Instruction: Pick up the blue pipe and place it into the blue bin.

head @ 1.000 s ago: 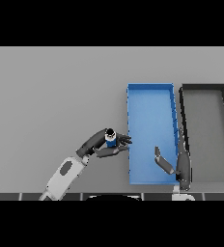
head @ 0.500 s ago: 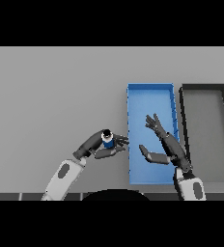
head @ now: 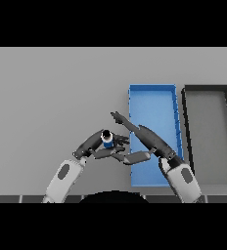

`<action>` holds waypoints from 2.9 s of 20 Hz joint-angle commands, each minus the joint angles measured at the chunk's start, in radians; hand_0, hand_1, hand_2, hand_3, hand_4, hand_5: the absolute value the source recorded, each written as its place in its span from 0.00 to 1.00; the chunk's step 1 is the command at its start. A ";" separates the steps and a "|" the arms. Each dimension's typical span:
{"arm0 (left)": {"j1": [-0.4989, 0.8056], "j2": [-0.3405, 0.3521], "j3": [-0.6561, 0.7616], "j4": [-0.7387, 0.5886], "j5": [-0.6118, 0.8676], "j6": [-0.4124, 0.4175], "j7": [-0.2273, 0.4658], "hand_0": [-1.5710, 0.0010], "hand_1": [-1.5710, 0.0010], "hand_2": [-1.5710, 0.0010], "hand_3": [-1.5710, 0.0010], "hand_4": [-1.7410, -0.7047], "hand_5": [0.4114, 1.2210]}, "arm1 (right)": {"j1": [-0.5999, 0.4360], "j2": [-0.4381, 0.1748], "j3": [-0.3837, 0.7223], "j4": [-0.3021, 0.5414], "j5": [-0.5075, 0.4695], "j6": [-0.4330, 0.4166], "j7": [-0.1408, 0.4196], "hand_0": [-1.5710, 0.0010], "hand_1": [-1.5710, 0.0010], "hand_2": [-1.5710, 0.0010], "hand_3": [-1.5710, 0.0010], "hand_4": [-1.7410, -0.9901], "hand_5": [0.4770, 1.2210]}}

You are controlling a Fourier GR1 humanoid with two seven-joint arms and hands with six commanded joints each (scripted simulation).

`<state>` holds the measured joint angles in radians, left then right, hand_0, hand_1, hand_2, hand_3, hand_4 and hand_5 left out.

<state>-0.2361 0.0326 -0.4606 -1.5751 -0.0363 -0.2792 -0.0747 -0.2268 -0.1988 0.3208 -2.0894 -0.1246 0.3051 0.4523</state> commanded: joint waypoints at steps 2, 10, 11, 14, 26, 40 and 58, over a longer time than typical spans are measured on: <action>-0.009 -0.004 0.016 0.003 0.012 -0.015 0.016 0.00 0.00 0.00 0.00 0.27 1.00 | -0.074 0.012 0.018 0.013 -0.004 0.006 0.019 1.00 1.00 0.97 1.00 0.65 0.10; 0.015 -0.017 0.039 -0.008 -0.014 -0.048 0.033 0.00 0.00 0.00 0.00 0.26 1.00 | -0.257 0.050 0.038 0.141 -0.021 0.051 0.107 0.98 0.96 0.93 0.99 0.73 0.04; 0.014 -0.018 0.044 -0.003 -0.022 -0.049 0.042 0.00 0.00 0.00 0.00 0.27 1.00 | -0.274 0.052 0.038 0.153 -0.027 0.059 0.116 0.96 0.93 0.89 0.97 0.72 0.03; 0.014 -0.036 0.044 0.003 -0.025 -0.063 0.067 0.00 0.00 0.00 0.00 0.17 1.00 | -0.288 0.077 0.065 0.188 -0.017 0.079 0.109 0.68 0.66 0.66 0.74 0.55 0.02; 0.039 -0.083 0.075 -0.011 -0.015 -0.107 0.083 0.00 0.00 0.00 0.09 0.02 1.00 | -0.294 0.100 0.114 0.227 -0.028 0.030 -0.021 0.05 0.05 0.05 0.09 0.05 0.84; 0.038 -0.061 0.108 -0.021 -0.157 -0.189 0.075 0.80 0.82 0.83 0.84 0.67 0.65 | -0.294 0.109 0.151 0.212 0.014 -0.076 0.002 0.00 0.00 0.00 0.00 0.00 0.99; 0.061 -0.070 0.117 -0.018 -0.152 -0.181 0.167 1.00 1.00 1.00 1.00 0.81 0.04 | -0.597 0.081 -0.092 0.195 -0.389 -0.186 0.149 0.00 0.00 0.00 0.00 0.00 1.00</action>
<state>-0.1751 -0.0381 -0.3444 -1.5932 -0.1878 -0.4606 0.0911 -0.8256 -0.1184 0.2282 -1.8949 -0.5149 0.1182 0.5981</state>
